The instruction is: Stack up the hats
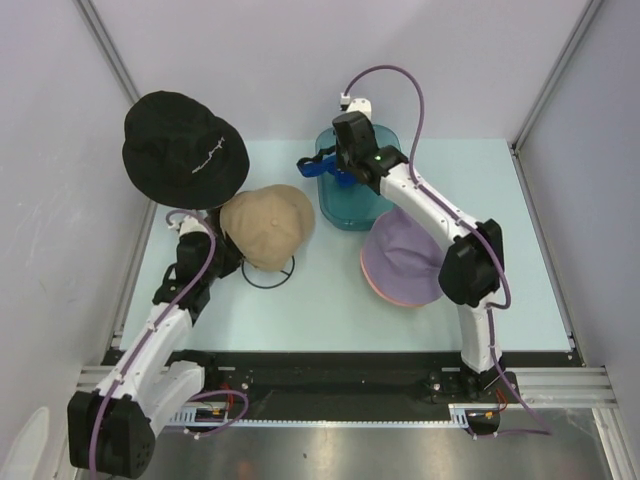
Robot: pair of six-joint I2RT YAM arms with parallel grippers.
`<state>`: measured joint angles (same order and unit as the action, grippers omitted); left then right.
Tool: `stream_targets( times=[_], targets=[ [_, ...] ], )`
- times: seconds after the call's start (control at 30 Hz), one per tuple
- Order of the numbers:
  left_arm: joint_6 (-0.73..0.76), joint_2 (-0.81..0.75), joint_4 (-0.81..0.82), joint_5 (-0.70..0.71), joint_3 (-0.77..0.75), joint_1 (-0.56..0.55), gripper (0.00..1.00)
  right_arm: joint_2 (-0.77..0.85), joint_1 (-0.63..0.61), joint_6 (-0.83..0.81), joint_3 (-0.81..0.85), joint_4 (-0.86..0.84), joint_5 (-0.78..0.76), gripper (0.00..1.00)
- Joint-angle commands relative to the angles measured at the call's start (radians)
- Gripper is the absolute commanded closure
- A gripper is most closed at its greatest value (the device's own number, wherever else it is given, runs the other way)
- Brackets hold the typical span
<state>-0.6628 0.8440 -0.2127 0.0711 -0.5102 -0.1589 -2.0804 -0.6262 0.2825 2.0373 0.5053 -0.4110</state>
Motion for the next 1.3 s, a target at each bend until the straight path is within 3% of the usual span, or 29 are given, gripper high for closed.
stream_targets(
  times=[0.0, 0.37, 0.6, 0.8, 0.9, 1.1, 1.27],
  targets=[
    [0.097, 0.062, 0.122, -0.146, 0.009, -0.002, 0.76, 0.105, 0.0, -0.022, -0.029, -0.065, -0.025, 1.0],
    [0.117, 0.133, 0.18, -0.123, -0.05, -0.131, 0.77, 0.279, -0.032, -0.107, -0.084, -0.08, -0.041, 1.0],
    [0.091, 0.179, 0.176, -0.088, -0.094, -0.231, 0.72, 0.449, -0.069, -0.193, -0.147, -0.132, -0.011, 1.0],
    [0.08, 0.061, 0.043, 0.001, -0.128, -0.223, 0.34, 0.574, -0.084, -0.229, -0.158, -0.14, 0.032, 1.0],
    [0.063, 0.006, -0.02, 0.001, -0.126, -0.223, 0.25, 0.608, -0.11, -0.247, -0.158, -0.151, 0.041, 1.0],
    [0.037, -0.124, -0.102, 0.033, -0.108, -0.223, 0.16, 0.664, -0.145, -0.272, -0.163, -0.156, 0.087, 1.0],
    [0.005, -0.167, -0.154, 0.071, -0.116, -0.22, 0.15, 0.691, -0.147, -0.279, -0.18, -0.157, 0.234, 1.0]
  ],
)
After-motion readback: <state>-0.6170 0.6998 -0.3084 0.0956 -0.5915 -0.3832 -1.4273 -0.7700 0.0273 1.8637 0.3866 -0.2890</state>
